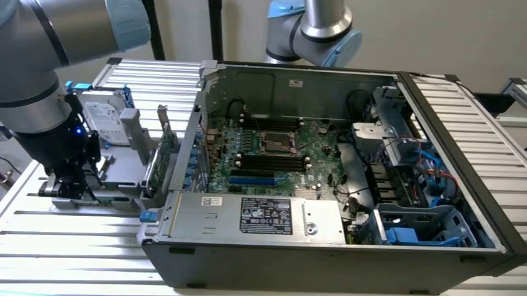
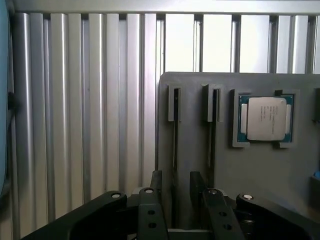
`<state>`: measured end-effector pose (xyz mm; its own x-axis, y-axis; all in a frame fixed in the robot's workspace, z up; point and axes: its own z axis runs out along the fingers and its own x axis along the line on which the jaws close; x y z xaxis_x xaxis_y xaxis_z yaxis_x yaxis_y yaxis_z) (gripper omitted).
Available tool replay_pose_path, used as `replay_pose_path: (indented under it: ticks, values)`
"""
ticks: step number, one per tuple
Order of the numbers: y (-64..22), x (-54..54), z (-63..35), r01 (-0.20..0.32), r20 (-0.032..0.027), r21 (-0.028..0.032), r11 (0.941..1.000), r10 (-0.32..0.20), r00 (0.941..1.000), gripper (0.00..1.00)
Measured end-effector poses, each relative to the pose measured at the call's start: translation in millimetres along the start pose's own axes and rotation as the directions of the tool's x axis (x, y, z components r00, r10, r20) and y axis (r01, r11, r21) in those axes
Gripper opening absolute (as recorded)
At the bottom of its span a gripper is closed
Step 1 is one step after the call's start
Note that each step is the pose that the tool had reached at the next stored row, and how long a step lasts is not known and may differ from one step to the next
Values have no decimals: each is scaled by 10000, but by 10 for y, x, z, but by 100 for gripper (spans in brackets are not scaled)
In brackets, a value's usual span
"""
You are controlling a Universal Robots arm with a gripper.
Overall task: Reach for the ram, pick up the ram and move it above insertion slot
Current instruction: 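Pick up the ram and move it above insertion slot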
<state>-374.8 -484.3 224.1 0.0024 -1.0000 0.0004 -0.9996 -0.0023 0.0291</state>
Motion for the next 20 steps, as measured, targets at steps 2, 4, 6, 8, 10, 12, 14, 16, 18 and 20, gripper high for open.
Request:
replay_pose_path:
  ticks: [2,4,6,8,10,12,14,16,18,20]
  values:
    - [-1,0,38,18,0,0,10000,-18,10000,36]
    - [-2,0,73,38,-1,-1,10000,-38,10000,36]
    - [-3,0,111,60,-1,0,10000,-60,10000,36]
    - [-4,0,146,85,-2,0,10000,-85,10000,36]
    - [-5,0,174,110,-2,1,9999,-110,9999,36]
    - [-5,0,188,132,-5,0,9999,-132,9999,36]
    - [-6,0,199,158,-3,0,9999,-158,9999,36]
    - [-6,-1,207,181,1,-2,9998,-181,9998,36]
    - [-6,-2,215,199,9,-2,9998,-199,9998,36]
    - [-7,-4,222,214,15,-4,9998,-214,9998,36]
